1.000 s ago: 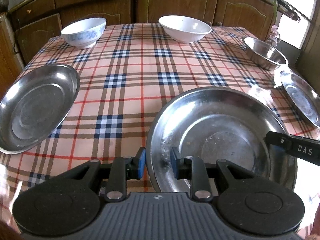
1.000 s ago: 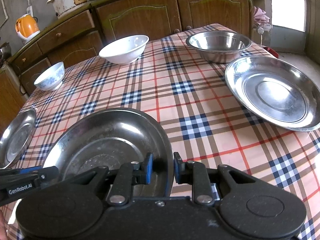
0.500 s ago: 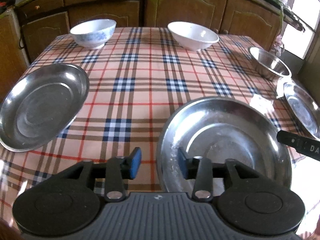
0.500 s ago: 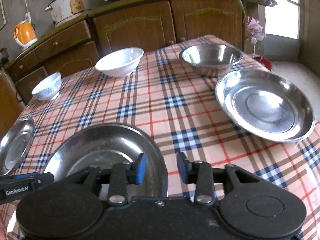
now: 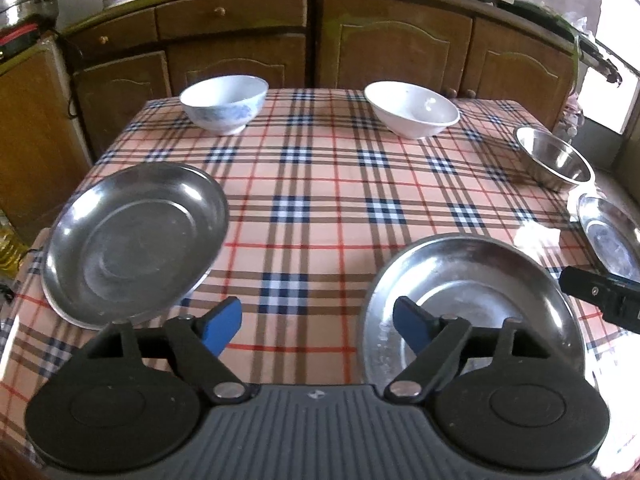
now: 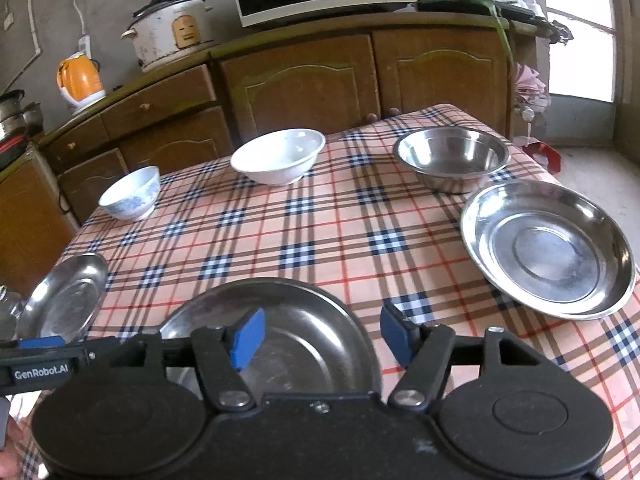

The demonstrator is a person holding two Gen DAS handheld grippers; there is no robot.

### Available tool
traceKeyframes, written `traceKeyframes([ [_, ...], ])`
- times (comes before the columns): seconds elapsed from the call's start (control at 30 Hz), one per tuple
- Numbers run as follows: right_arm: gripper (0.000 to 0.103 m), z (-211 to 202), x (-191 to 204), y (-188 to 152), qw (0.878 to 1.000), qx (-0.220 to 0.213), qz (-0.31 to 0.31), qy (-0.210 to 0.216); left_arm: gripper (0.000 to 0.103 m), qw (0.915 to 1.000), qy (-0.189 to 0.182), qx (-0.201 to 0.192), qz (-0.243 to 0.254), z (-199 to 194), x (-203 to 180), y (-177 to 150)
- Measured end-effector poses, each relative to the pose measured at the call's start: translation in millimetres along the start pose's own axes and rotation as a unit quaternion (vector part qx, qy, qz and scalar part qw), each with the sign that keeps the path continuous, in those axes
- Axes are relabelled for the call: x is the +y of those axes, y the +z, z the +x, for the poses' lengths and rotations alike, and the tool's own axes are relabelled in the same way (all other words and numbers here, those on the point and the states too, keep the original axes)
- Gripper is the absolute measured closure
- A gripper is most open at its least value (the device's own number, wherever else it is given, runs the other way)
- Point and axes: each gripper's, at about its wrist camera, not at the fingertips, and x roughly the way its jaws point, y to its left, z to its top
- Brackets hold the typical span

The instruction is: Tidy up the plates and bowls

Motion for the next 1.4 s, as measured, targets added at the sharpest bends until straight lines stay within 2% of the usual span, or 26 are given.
traceKeyframes([
  [1.4,0.025,1.9,91.8,-6.1,0.995,0.017,-0.079,0.062,0.015,0.9988,0.039,-0.019,-0.022,-19.2,51.6,1.3],
])
